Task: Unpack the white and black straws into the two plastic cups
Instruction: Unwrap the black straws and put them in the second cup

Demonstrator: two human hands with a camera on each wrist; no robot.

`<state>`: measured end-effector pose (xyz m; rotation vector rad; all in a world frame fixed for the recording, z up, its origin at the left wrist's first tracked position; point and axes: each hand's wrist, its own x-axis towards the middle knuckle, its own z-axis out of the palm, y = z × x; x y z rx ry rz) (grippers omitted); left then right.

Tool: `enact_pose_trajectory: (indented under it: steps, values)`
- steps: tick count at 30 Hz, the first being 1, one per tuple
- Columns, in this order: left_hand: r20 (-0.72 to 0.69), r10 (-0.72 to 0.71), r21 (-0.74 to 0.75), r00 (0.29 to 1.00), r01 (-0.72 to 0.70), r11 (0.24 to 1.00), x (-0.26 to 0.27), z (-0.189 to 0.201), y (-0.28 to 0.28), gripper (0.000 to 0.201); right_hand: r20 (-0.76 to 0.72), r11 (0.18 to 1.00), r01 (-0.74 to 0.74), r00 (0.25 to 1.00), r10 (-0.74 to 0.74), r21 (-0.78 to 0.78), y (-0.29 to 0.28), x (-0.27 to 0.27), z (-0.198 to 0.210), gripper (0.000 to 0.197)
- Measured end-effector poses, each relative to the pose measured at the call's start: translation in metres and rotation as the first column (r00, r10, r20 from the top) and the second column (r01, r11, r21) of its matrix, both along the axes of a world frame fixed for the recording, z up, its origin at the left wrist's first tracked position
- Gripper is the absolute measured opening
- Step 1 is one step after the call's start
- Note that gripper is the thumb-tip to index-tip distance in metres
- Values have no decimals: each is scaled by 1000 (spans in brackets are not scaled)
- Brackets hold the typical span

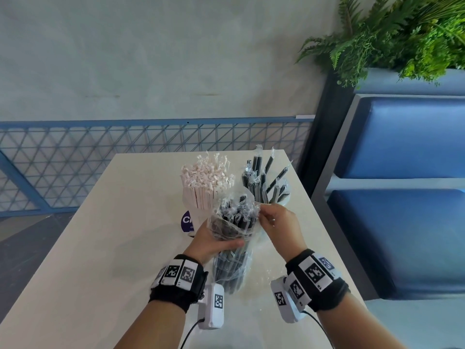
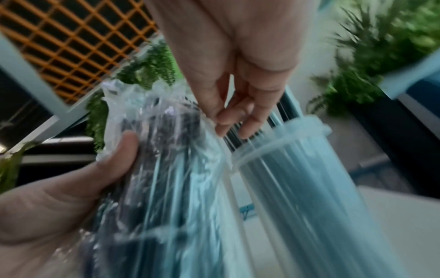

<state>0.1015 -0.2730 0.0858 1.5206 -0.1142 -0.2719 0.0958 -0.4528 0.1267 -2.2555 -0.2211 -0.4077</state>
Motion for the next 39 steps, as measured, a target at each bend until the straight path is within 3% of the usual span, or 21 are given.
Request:
enact_pose_trajectory:
  steps: [3, 5, 8, 10, 13, 18, 20, 28, 35, 39]
  values:
    - [14, 10, -9, 1000, -10, 1000, 1, 3, -1, 86, 110, 1000, 19, 994, -20, 4, -1, -2, 10, 14]
    - [9, 29, -15, 1000, -29, 999, 2, 4, 0, 87, 144, 995, -75, 987, 65, 69, 3, -8, 20, 27]
    - [19, 31, -27, 999, -31, 999, 3, 5, 0, 82, -51, 981, -193, 980, 194, 11, 7, -14, 28, 61]
    - [34, -6, -14, 999, 7, 1000, -1, 6, 0, 77, -164, 974, -211, 967, 195, -84, 7, -16, 29, 71]
    - [53, -28, 0, 998, 28, 1000, -4, 4, 0, 69, -223, 974, -205, 958, 179, -99, 8, -15, 25, 70]
    - [91, -33, 59, 995, 27, 998, -1, 4, -2, 67, -298, 986, -152, 940, 166, 70, 16, -7, 16, 73]
    - [92, 4, 49, 996, -8, 999, 0, 2, -2, 69, -305, 983, -97, 942, 141, 153, 18, -5, 12, 62]
    - [124, 39, 76, 991, -49, 996, 7, 4, -2, 59, -261, 821, 50, 958, 123, 569, 14, 3, 26, 31]
    - [152, 46, 139, 987, -68, 988, 10, 1, 0, 48, -70, 744, -19, 994, 88, 668, -6, 15, 68, 30]
    - [131, 47, 156, 990, -67, 985, 11, 1, -3, 35, -59, 670, -137, 964, 261, 729, -9, 15, 61, 36]
